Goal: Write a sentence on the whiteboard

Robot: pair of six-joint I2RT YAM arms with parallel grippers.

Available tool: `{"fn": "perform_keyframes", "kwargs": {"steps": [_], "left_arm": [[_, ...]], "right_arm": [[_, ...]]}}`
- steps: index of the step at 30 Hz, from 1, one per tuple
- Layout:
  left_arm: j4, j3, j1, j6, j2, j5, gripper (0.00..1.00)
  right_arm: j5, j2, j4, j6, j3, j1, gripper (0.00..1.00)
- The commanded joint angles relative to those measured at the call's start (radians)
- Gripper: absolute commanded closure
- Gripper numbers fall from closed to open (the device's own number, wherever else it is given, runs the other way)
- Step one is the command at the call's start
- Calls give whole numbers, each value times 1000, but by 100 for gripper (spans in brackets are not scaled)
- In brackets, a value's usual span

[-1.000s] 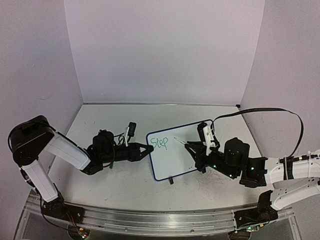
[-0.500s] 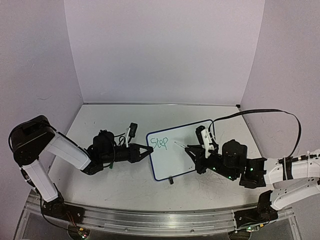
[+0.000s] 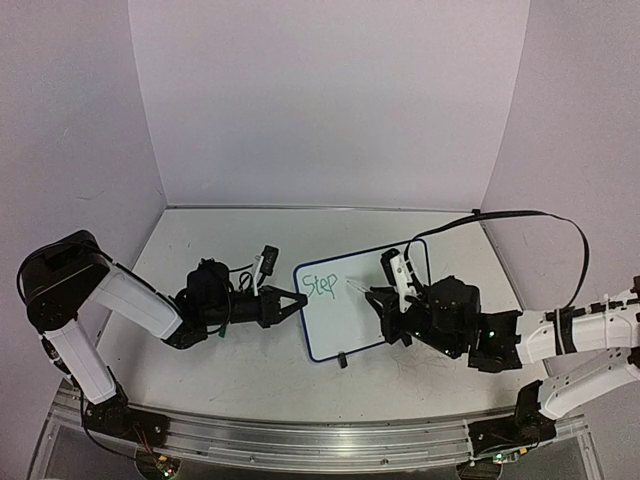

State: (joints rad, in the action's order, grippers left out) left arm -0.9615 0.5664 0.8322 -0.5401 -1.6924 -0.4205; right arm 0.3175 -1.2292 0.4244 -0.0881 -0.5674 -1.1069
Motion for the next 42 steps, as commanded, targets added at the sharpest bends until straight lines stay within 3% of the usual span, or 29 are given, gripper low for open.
{"fn": "perform_keyframes", "kwargs": {"steps": [1, 42], "left_arm": [[53, 29, -1, 42, 6, 4, 98], [74, 29, -1, 65, 12, 0, 100]], "right_arm": [[70, -28, 13, -13, -64, -4, 100], [107, -101, 82, 16, -97, -4, 100]]}}
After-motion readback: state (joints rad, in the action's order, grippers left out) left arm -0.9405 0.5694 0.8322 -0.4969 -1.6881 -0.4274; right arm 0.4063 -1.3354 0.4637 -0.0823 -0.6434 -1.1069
